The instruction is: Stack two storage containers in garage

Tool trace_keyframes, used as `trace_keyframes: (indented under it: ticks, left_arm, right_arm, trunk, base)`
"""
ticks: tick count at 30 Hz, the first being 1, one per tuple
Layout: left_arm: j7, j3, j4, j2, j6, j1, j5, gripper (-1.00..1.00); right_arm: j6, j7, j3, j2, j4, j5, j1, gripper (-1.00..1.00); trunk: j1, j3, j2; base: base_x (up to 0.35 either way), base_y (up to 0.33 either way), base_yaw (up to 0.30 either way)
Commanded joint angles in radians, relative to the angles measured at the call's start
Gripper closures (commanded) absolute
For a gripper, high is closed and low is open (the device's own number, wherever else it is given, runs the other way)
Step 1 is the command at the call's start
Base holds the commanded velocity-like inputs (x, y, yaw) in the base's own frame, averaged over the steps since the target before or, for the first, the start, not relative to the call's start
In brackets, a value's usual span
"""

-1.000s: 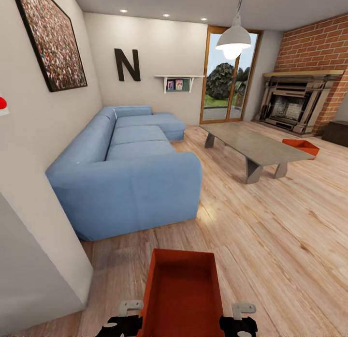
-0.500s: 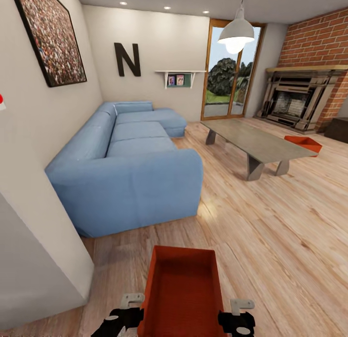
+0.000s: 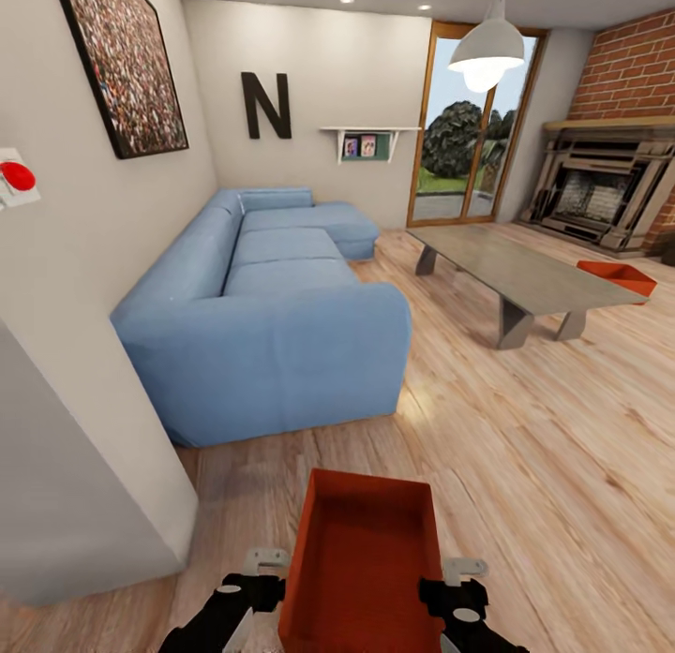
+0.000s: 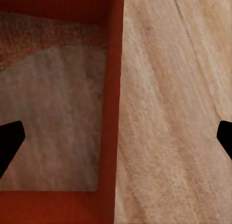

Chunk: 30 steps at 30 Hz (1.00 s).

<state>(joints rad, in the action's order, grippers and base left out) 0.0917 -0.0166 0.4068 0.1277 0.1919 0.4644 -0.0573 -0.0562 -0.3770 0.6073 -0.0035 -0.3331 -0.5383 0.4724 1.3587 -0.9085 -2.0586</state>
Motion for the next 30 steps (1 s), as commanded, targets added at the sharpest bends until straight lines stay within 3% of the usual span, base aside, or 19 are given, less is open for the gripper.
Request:
trace_keyframes:
  ticks: [1,13,19,23,30]
  left_arm:
    - [0.003,-0.002,0.001,0.000,0.006,0.001,-0.006,-1.00]
    - [0.002,0.000,-0.034,0.026,0.009,0.043,-0.017,-1.00]
    - [0.002,-0.001,-0.029,0.045,0.010,0.046,-0.047,-1.00]
    - [0.003,-0.001,-0.029,0.046,0.011,0.046,-0.077,-1.00]
    - [0.003,-0.003,-0.032,0.040,0.009,0.046,-0.088,-1.00]
  right_arm:
    - [-0.006,-0.005,0.008,-0.001,0.000,-0.011,0.002,-1.00]
    - [-0.012,-0.007,0.009,-0.001,-0.001,-0.011,0.006,-1.00]
    - [-0.010,-0.039,0.008,-0.001,-0.001,-0.011,0.006,-1.00]
    - [-0.011,-0.044,0.008,-0.001,-0.001,-0.012,0.006,-1.00]
    - [-0.012,-0.042,0.009,-0.001,-0.001,-0.011,0.006,-1.00]
  trunk:
    - [0.000,-0.002,0.000]
    - [0.000,-0.017,0.000]
    - [0.000,-0.017,0.000]
    - [0.000,-0.017,0.000]
    - [0.000,-0.017,0.000]
  base:
    - [0.000,0.000,0.145]
    - [0.000,0.000,0.108]
    - [0.000,0.000,-0.188]
    - [0.000,0.000,-0.273]
    - [0.000,0.000,-0.243]
